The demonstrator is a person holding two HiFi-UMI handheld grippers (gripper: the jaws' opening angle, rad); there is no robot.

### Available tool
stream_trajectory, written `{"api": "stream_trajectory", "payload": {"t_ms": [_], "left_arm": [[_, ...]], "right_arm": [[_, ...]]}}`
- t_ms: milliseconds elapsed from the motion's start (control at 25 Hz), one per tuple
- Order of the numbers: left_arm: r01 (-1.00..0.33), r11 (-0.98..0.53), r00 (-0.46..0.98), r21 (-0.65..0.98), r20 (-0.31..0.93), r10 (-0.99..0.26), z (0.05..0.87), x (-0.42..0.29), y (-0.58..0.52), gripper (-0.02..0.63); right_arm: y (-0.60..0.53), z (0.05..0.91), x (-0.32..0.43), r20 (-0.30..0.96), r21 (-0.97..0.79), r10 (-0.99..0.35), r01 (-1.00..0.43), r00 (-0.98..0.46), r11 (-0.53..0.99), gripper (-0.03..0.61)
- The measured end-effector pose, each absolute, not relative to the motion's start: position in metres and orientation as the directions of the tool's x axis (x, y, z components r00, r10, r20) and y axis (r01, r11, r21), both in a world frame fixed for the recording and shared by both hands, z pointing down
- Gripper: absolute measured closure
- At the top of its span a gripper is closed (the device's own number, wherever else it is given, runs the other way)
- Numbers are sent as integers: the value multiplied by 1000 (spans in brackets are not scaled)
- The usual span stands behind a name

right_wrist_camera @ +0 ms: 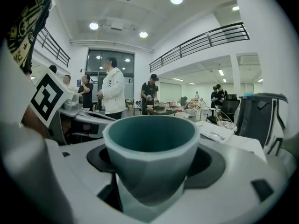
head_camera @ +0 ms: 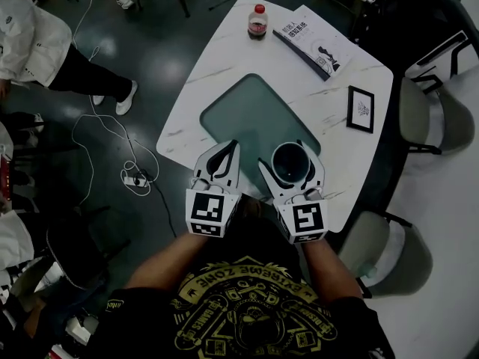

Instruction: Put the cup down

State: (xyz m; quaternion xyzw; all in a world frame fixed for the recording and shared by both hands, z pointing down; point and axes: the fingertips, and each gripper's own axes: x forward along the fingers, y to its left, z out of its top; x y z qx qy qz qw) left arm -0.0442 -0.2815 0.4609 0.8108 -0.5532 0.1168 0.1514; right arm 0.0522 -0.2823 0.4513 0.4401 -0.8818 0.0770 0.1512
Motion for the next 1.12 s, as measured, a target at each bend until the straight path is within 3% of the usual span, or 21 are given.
{"api": "stream_trajectory", "payload": {"t_ms": [1120], "left_arm": [[-903,-411,415,121,488,-768,540,-57,-362,604]], "right_arm": [[-350,531,14,373,-40,-758,-826,-535,563,204]]}}
